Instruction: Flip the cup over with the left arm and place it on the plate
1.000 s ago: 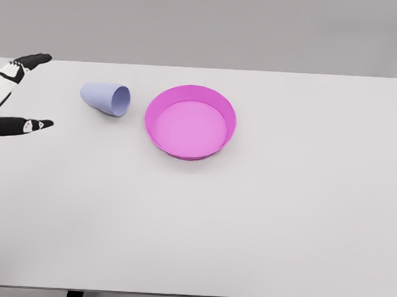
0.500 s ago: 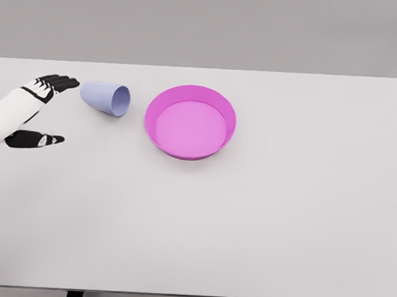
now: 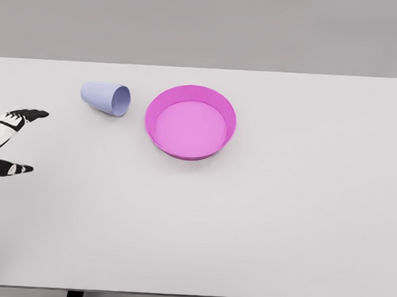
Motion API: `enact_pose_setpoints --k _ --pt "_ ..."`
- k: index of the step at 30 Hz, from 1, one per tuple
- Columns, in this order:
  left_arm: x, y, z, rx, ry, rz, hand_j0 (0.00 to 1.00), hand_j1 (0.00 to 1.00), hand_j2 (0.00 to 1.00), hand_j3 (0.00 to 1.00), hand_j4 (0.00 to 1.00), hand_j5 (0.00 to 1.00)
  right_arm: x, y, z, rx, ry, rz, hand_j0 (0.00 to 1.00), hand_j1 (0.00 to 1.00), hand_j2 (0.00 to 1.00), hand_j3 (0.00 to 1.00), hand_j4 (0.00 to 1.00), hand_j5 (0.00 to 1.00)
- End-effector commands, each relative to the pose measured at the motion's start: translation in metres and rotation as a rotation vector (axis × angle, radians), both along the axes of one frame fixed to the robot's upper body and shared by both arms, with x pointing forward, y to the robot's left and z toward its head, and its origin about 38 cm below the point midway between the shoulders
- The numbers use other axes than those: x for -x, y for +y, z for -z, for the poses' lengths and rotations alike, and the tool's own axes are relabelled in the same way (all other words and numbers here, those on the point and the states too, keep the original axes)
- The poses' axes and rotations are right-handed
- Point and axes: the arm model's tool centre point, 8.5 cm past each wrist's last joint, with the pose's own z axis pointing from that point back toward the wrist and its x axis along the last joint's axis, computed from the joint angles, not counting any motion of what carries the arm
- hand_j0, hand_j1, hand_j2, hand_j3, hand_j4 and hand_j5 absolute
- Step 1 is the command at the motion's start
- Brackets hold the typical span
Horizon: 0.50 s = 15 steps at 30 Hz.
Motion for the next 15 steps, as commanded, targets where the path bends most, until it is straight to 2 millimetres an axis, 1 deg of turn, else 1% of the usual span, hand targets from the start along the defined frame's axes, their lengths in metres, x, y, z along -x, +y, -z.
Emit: enact_pose_setpoints --k 1,3,5,7,8,9,10,12,13,14,15 --pt "-0.001 0.022 -0.023 0.046 -0.058 -0.065 1.00 1.00 1.00 1.00 1.00 1.00 0.000 0.000 0.000 0.000 0.000 0.000 1.00 1.00 1.00 1.00 1.00 1.00" --pt "0.002 0.021 -0.018 0.073 0.006 -0.041 1.00 1.00 1.00 1.00 1.00 1.00 0.000 0.000 0.000 0.000 0.000 0.000 1.00 1.00 1.00 1.00 1.00 1.00" --pt "0.004 0.010 -0.008 0.168 0.081 0.007 1.00 1.00 1.00 1.00 1.00 1.00 0.000 0.000 0.000 0.000 0.000 0.000 1.00 1.00 1.00 1.00 1.00 1.00" --pt "-0.001 0.013 -0.016 0.144 0.086 0.021 1.00 1.00 1.00 1.00 1.00 1.00 0.000 0.000 0.000 0.000 0.000 0.000 1.00 1.00 1.00 1.00 1.00 1.00" --pt "-0.015 0.020 -0.038 0.107 0.047 0.022 1.00 1.00 1.00 1.00 1.00 1.00 0.000 0.000 0.000 0.000 0.000 0.000 1.00 1.00 1.00 1.00 1.00 1.00" --pt "-0.030 0.024 -0.045 0.047 0.045 0.017 1.00 1.00 1.00 1.00 1.00 1.00 0.000 0.000 0.000 0.000 0.000 0.000 1.00 1.00 1.00 1.00 1.00 1.00" --pt "-0.043 0.024 -0.049 0.021 0.040 0.015 1.00 1.00 1.00 1.00 1.00 1.00 0.000 0.000 0.000 0.000 0.000 0.000 1.00 1.00 1.00 1.00 1.00 1.00" --pt "-0.071 0.009 -0.042 0.011 0.077 0.050 1.00 1.00 1.00 1.00 1.00 1.00 0.000 0.000 0.000 0.000 0.000 0.000 1.00 1.00 1.00 1.00 1.00 1.00" --pt "-0.079 0.002 -0.036 -0.001 0.102 0.068 1.00 1.00 1.00 1.00 1.00 1.00 0.000 0.000 0.000 0.000 0.000 0.000 1.00 1.00 1.00 1.00 1.00 1.00" --pt "-0.085 -0.008 -0.034 -0.016 0.112 0.096 1.00 1.00 1.00 1.00 1.00 1.00 0.000 0.000 0.000 0.000 0.000 0.000 1.00 1.00 1.00 1.00 1.00 1.00" --pt "-0.088 -0.014 -0.035 -0.023 0.113 0.112 1.00 1.00 1.00 1.00 1.00 1.00 0.000 0.000 0.000 0.000 0.000 0.000 1.00 1.00 1.00 1.00 1.00 1.00"
